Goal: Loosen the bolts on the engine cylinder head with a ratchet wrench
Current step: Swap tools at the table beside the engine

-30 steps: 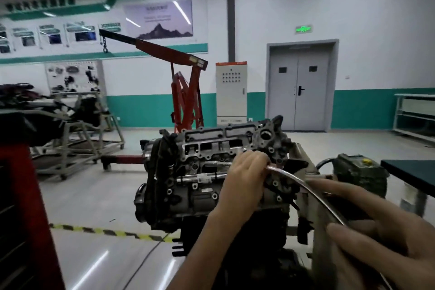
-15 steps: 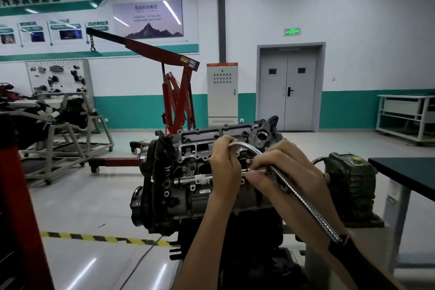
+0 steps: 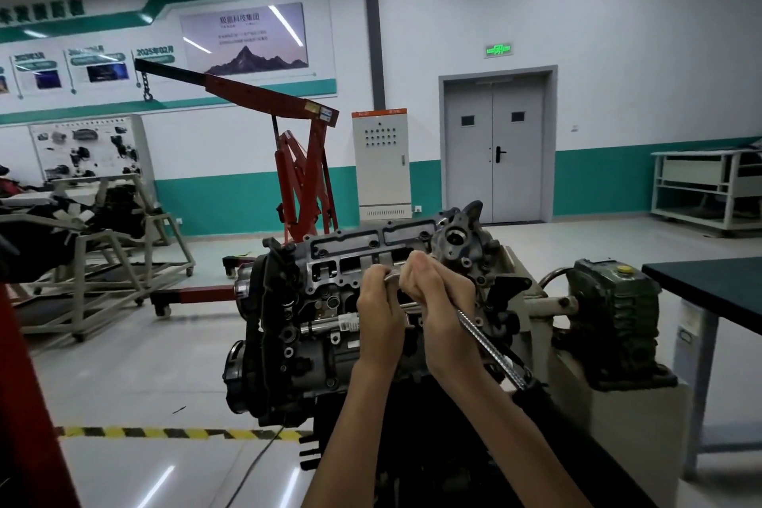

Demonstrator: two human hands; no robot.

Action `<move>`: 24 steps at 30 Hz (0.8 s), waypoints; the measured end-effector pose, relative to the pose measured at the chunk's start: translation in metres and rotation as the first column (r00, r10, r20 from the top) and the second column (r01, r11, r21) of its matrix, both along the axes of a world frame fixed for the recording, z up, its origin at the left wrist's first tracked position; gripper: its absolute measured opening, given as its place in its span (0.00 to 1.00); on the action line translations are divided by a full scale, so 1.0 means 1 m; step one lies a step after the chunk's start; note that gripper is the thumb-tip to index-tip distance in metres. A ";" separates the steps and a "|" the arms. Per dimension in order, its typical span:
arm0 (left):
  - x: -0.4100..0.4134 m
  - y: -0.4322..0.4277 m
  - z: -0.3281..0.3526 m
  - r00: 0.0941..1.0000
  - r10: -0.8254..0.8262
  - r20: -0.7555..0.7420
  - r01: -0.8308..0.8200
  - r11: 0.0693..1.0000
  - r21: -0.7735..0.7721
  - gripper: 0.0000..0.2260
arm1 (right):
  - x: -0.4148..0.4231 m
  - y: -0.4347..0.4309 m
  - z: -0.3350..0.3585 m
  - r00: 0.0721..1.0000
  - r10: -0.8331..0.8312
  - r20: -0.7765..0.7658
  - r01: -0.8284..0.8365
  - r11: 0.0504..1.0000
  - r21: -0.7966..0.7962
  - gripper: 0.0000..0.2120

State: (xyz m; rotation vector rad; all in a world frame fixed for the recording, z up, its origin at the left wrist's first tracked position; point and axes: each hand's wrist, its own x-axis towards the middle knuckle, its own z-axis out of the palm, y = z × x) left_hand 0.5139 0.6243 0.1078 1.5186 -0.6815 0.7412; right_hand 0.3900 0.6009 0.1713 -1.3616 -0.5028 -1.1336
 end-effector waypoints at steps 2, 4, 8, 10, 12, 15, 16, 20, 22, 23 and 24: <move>0.001 0.001 0.001 0.996 -0.011 -0.084 0.013 1.000 0.017 0.08 | 0.003 0.001 0.000 1.000 -0.014 0.015 0.014 1.000 -0.025 0.17; 0.000 0.002 0.004 0.998 -0.026 -0.063 0.027 1.000 0.010 0.14 | 0.003 0.003 0.001 0.999 -0.028 0.019 0.029 0.998 -0.050 0.16; -0.006 0.003 0.008 0.999 0.031 -0.022 -0.030 0.999 0.046 0.12 | 0.000 0.003 0.002 1.000 -0.001 0.024 0.001 1.000 -0.005 0.18; -0.011 0.002 0.012 0.998 0.041 -0.048 -0.039 0.998 0.048 0.09 | -0.002 0.002 0.005 0.999 0.019 0.035 -0.020 1.000 0.015 0.19; -0.013 0.001 0.016 0.999 0.042 0.017 -0.042 0.999 0.010 0.11 | -0.003 0.001 0.008 0.998 0.031 0.053 -0.033 0.999 0.030 0.18; -0.014 -0.002 0.022 0.995 0.061 0.081 -0.062 0.998 0.007 0.11 | -0.004 -0.005 0.016 0.992 0.084 0.093 -0.091 0.993 0.071 0.19; -0.017 -0.002 0.026 0.993 0.057 0.105 -0.058 0.998 0.012 0.11 | -0.004 -0.008 0.020 0.987 0.113 0.116 -0.123 0.989 0.086 0.19; -0.026 -0.003 0.039 0.974 0.020 0.225 -0.038 0.997 0.074 0.08 | -0.006 -0.025 0.034 0.952 0.216 0.215 -0.253 0.953 0.164 0.21; -0.026 -0.002 0.039 0.968 0.016 0.250 -0.047 0.992 0.118 0.09 | -0.011 -0.033 0.040 0.935 0.246 0.254 -0.301 0.931 0.206 0.21; -0.025 -0.001 0.037 0.968 0.018 0.250 -0.054 0.989 0.140 0.09 | -0.014 -0.038 0.043 0.928 0.255 0.271 -0.319 0.920 0.228 0.21; -0.024 0.001 0.034 0.971 0.020 0.240 -0.059 0.985 0.160 0.08 | -0.016 -0.043 0.046 0.921 0.263 0.288 -0.337 0.907 0.251 0.21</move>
